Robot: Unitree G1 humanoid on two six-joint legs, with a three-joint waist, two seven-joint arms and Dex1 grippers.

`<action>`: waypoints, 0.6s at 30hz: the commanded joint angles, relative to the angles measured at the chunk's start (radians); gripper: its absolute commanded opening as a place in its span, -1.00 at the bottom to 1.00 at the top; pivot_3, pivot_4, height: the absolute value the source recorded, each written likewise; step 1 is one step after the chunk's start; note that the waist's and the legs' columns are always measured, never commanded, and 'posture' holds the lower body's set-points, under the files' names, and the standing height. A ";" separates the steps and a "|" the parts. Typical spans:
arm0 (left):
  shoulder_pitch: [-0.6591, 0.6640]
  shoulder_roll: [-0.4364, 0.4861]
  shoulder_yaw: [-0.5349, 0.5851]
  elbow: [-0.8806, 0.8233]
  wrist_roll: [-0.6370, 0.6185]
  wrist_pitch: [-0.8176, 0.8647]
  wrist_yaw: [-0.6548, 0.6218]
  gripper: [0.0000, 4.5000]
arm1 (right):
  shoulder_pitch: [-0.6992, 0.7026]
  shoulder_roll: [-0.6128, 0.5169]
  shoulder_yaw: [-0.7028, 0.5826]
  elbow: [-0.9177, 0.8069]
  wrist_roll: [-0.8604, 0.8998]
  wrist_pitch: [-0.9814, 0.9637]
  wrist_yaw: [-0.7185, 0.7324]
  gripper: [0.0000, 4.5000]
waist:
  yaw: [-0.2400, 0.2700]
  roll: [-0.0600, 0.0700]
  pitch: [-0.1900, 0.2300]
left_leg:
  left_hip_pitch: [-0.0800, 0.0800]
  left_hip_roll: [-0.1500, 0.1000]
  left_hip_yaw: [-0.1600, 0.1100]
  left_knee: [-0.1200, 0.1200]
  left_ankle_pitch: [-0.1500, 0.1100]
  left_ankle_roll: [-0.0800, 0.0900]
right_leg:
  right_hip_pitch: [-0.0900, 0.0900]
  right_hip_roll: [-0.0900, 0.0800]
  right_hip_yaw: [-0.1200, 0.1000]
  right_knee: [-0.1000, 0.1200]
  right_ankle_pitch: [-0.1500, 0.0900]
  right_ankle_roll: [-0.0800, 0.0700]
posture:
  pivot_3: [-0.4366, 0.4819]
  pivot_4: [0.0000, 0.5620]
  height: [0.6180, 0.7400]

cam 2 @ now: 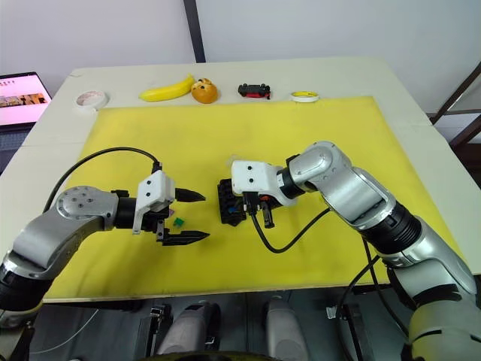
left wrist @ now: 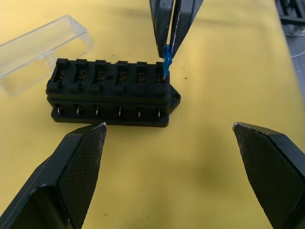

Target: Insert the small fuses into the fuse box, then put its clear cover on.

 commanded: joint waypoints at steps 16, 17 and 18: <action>0.022 -0.002 -0.003 -0.046 0.018 0.002 0.025 0.98 | -0.006 0.022 -0.008 -0.004 -0.044 -0.004 0.017 -1.00 | 0.004 0.000 0.000 | 0.000 0.000 0.000 0.000 0.000 0.000 | 0.000 -0.001 0.000 0.000 0.000 0.000 | -0.05 -0.47 1.00; 0.022 -0.004 -0.003 -0.045 0.019 0.001 0.026 0.98 | -0.005 0.023 -0.007 -0.003 -0.046 -0.004 0.019 -1.00 | 0.004 0.000 0.000 | 0.000 0.000 0.000 0.000 0.000 0.000 | 0.000 -0.001 0.000 0.000 0.000 0.000 | -0.05 -0.47 1.00; 0.022 -0.005 -0.004 -0.045 0.020 0.001 0.027 0.98 | -0.004 0.023 -0.008 -0.003 -0.048 -0.004 0.020 -1.00 | 0.004 0.000 0.000 | 0.000 0.000 0.000 0.000 0.000 0.000 | 0.000 -0.001 0.000 0.000 0.000 0.000 | -0.05 -0.47 1.00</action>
